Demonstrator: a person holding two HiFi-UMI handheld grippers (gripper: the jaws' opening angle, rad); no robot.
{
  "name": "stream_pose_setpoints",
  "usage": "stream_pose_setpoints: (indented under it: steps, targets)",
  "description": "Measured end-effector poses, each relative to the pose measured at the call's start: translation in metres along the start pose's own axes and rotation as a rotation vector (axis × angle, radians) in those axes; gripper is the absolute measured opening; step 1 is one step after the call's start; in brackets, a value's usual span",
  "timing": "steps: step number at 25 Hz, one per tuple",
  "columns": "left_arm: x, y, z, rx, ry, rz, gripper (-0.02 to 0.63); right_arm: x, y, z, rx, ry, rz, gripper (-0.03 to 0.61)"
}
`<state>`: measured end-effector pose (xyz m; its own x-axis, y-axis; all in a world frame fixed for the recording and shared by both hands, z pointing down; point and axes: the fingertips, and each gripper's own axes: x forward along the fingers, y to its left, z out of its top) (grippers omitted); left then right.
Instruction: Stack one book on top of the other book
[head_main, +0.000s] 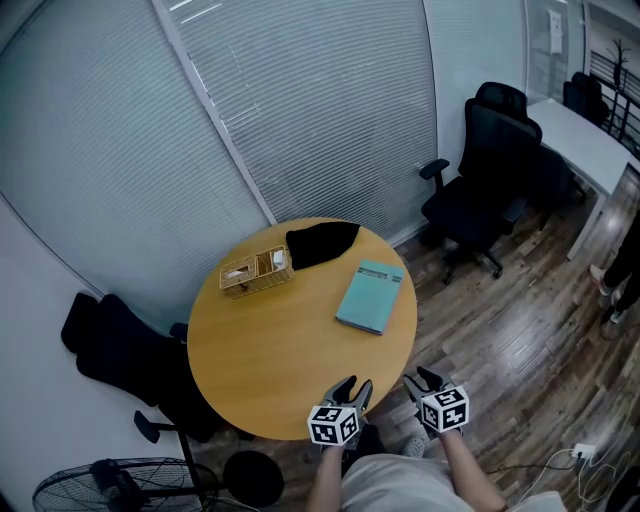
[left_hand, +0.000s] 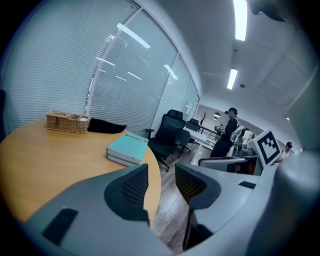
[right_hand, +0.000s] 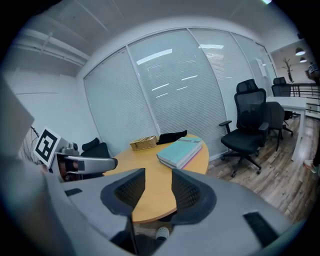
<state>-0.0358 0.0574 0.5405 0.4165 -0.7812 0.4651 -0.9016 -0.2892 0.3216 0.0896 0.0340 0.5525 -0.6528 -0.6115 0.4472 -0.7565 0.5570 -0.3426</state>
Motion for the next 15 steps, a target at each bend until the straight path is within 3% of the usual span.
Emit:
stream_pose_setpoints:
  steps: [15]
  targets:
    - [-0.0100,0.0081,0.0030,-0.014,-0.045,0.033,0.067,-0.0036,0.0035,-0.0031,-0.001,-0.011,-0.004,0.054]
